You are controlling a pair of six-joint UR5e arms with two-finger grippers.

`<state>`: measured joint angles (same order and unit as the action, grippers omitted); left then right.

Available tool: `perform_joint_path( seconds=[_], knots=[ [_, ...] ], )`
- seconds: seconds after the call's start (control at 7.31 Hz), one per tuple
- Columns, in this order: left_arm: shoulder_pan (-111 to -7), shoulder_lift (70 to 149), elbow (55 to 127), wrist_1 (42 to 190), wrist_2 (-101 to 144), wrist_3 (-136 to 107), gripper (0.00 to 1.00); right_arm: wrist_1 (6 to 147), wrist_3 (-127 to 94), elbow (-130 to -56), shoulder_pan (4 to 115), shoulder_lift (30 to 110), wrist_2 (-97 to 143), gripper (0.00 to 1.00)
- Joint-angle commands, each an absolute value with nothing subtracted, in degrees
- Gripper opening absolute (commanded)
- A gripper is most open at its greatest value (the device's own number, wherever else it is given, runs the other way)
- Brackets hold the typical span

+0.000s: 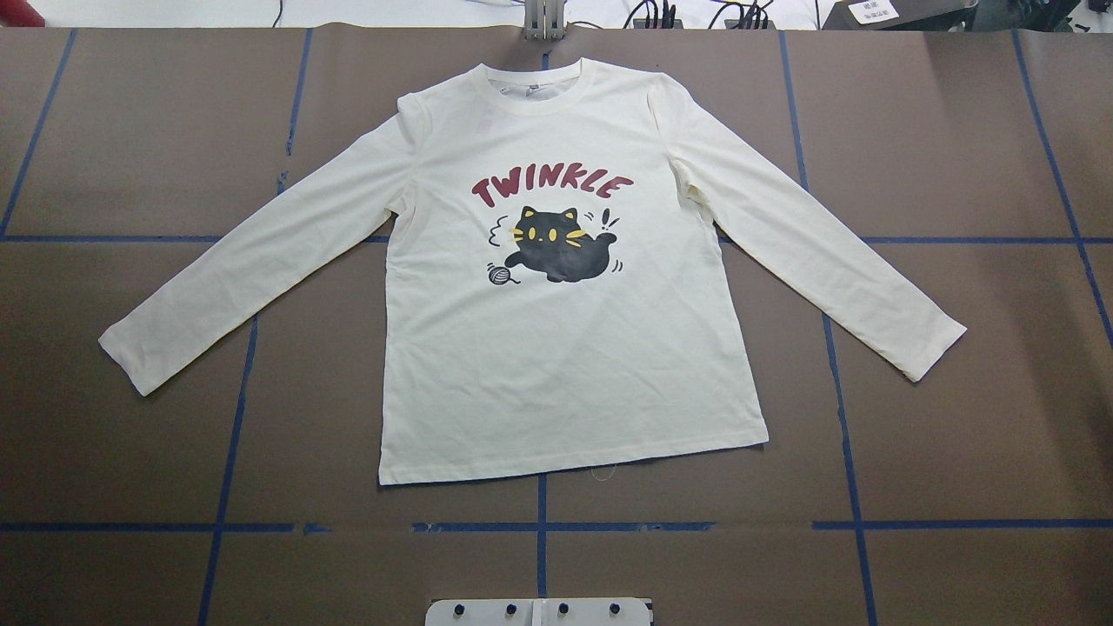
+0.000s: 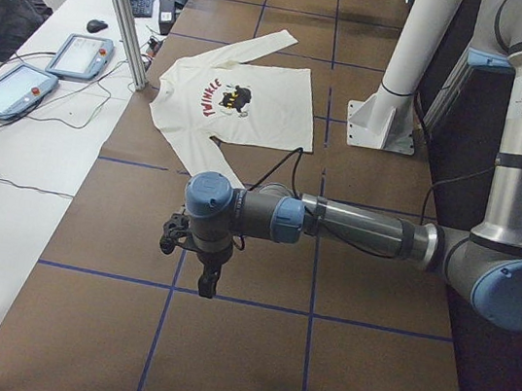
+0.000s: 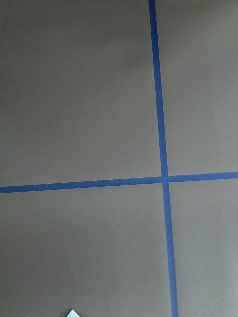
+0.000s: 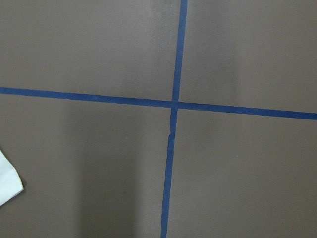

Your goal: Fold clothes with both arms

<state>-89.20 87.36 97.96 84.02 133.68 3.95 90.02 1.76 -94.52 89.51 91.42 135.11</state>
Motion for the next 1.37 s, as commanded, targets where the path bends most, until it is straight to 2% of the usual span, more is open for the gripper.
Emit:
perform_joint_path(
  seconds=[0.0,0.41,0.68,0.82,1.09,1.23],
  knots=[
    [-89.21,87.36,98.26,84.11,133.68,3.96,1.00,90.09,1.06,-95.09,89.56,91.32,135.61,1.00],
    [-89.12,89.29,100.90,85.33,133.77,3.87,1.00,86.84,0.70,-97.20,86.42,89.05,135.70,1.00],
    [-88.33,89.39,99.33,93.47,133.77,3.60,1.00,85.70,-1.38,-96.60,80.47,87.10,137.71,1.00],
    [-88.33,88.78,98.79,95.60,135.34,3.52,1.00,78.82,-16.63,-97.72,75.20,87.45,137.29,1.00],
    [-88.33,89.81,96.26,96.33,139.48,2.99,1.00,52.34,-49.00,-97.21,59.67,92.42,126.09,1.00],
    [-88.33,90.61,95.81,96.50,139.48,-2.49,1.00,45.51,-53.65,-95.81,56.81,94.72,125.25,1.00]
  ],
)
